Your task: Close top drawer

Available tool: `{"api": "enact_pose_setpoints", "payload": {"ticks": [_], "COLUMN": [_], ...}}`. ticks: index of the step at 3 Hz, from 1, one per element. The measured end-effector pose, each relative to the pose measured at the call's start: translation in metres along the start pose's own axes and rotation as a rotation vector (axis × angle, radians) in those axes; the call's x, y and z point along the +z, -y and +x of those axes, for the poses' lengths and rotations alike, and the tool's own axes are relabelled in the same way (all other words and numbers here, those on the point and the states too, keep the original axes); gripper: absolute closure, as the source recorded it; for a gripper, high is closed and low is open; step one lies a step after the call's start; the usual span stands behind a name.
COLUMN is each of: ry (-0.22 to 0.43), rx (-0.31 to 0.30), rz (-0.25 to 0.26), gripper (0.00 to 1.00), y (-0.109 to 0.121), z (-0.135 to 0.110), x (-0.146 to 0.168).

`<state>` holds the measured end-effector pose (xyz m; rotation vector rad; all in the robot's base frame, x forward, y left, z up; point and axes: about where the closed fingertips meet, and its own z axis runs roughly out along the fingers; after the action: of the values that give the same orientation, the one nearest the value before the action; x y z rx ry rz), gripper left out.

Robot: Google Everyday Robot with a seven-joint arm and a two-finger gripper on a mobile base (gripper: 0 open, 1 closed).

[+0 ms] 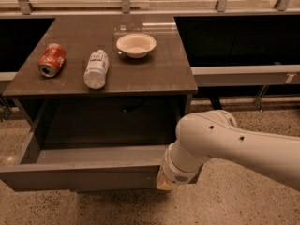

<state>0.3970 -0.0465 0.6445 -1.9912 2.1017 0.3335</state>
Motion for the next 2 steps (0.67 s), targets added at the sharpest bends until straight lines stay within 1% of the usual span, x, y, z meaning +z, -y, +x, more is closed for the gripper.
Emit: {"api": "enact_pose_setpoints", "payload": {"ticks": [1, 2], "ry": [0.006, 0.027], "rx": [0.014, 0.038], "rz": [0.028, 0.099], "gripper": [1.00, 1.00], "y": [0.011, 0.031], "z": [-0.004, -0.004], "x": [0.000, -0.005]}}
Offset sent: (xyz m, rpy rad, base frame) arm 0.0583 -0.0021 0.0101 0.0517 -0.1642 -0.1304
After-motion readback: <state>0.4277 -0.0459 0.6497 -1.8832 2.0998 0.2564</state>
